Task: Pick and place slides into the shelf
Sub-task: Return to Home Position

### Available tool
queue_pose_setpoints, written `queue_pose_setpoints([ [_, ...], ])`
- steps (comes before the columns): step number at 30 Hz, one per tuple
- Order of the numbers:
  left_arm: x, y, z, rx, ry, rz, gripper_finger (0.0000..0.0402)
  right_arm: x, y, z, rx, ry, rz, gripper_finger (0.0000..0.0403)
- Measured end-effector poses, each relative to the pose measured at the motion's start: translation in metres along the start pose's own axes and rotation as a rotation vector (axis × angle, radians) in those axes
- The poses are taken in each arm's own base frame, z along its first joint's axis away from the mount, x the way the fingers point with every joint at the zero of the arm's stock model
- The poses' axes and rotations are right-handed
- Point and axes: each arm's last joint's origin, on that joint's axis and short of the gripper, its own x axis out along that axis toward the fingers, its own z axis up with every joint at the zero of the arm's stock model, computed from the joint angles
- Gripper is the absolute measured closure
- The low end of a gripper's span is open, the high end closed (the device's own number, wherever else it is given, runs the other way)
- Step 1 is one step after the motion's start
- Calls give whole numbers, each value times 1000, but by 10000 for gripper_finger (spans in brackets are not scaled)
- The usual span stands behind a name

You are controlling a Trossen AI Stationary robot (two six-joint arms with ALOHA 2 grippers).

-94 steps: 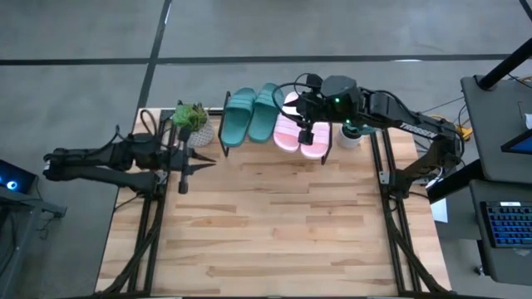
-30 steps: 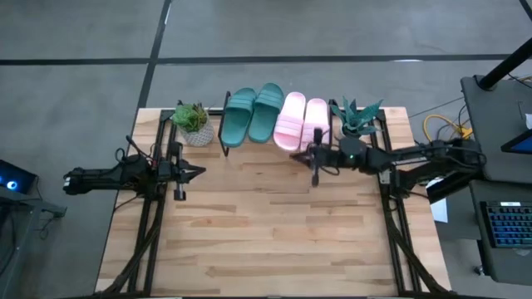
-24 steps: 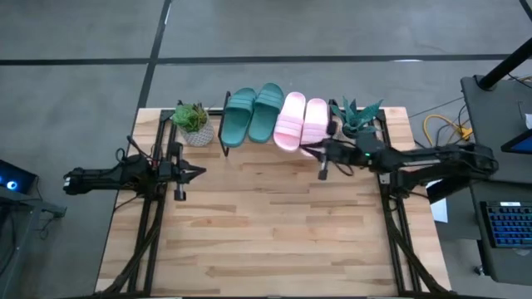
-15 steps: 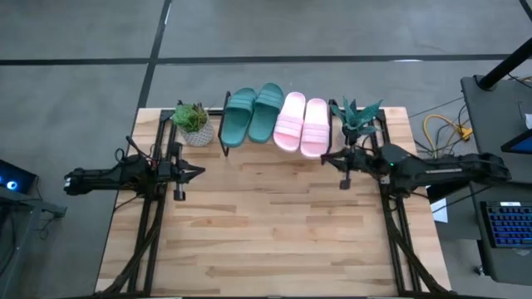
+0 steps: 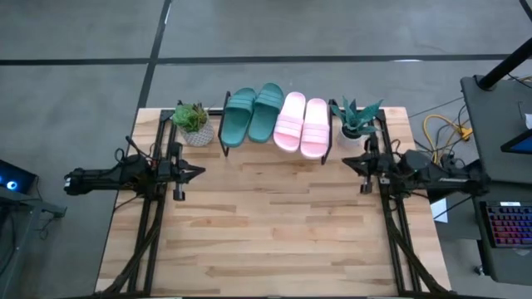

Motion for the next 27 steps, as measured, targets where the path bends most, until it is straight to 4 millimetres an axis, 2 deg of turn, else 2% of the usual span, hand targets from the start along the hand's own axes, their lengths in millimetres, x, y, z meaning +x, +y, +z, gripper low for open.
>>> queue_pose_setpoints([
  [3,0,0,0,-2,0,0,402,-9,-2,-1,5,-16,-11,394],
  [8,0,0,0,-3,1,0,402,-5,1,-7,21,40,6,395],
  [18,1,-1,-7,-143,72,-7,402,-2,8,-40,80,97,91,394],
  [20,1,-2,-8,-166,83,-7,402,-2,9,-41,73,85,87,394],
  [27,3,-6,-29,-169,113,-14,402,-2,8,-40,66,80,85,394],
])
